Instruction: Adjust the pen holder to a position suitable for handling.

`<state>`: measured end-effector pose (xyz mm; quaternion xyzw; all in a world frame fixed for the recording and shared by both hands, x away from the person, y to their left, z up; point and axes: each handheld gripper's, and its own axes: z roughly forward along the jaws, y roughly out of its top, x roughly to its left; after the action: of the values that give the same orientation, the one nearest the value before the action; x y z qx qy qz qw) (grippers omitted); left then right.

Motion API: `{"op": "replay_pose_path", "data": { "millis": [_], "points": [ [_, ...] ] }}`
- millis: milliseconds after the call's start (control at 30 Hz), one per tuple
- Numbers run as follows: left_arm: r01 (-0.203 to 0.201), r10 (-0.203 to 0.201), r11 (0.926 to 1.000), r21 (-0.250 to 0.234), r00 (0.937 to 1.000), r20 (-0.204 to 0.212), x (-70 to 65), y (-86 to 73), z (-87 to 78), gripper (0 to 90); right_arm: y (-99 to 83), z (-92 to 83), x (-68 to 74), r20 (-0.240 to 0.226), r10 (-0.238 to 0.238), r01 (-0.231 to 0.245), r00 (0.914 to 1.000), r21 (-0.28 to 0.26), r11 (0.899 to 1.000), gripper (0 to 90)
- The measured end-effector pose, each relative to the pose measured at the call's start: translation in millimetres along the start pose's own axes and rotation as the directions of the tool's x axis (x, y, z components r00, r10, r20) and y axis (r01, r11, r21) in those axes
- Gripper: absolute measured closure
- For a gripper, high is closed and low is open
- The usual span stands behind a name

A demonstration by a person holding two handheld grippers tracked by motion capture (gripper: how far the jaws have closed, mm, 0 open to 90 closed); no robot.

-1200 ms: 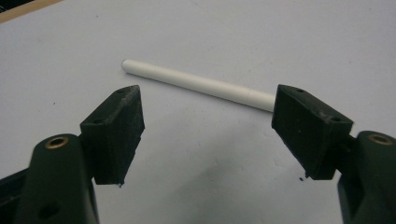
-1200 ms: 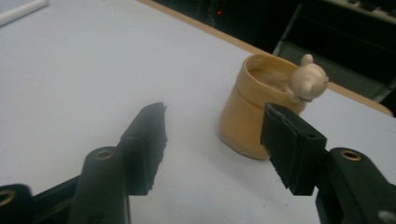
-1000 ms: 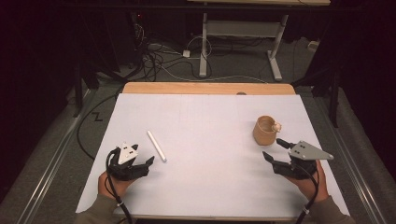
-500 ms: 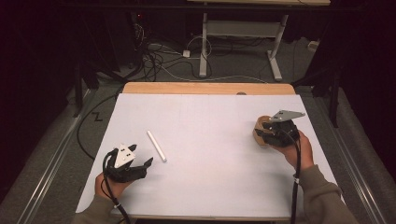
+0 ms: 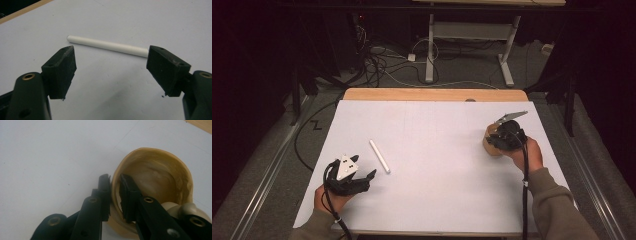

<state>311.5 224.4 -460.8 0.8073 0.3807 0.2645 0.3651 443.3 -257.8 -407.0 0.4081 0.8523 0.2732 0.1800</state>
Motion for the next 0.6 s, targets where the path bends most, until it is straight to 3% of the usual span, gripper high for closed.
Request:
{"op": "replay_pose_path", "data": {
  "millis": [333, 600],
  "points": [
    [-0.001, 0.001, 1.0, 0.002, 1.0, 0.002, -0.5, -0.2, 1.1, 22.9, 4.6, 1.1, 6.0, -0.024, -0.043, 0.043, 0.9988, 0.007, 0.999, 82.4],
    [0.002, -0.002, 1.0, 0.006, 1.0, 0.004, -0.2, -0.7, 1.5, 23.0, 17.3, 7.7, 36.1, -0.09, -0.115, 0.114, 0.9892, -0.024, 0.993, 82.7]
  ]
}}
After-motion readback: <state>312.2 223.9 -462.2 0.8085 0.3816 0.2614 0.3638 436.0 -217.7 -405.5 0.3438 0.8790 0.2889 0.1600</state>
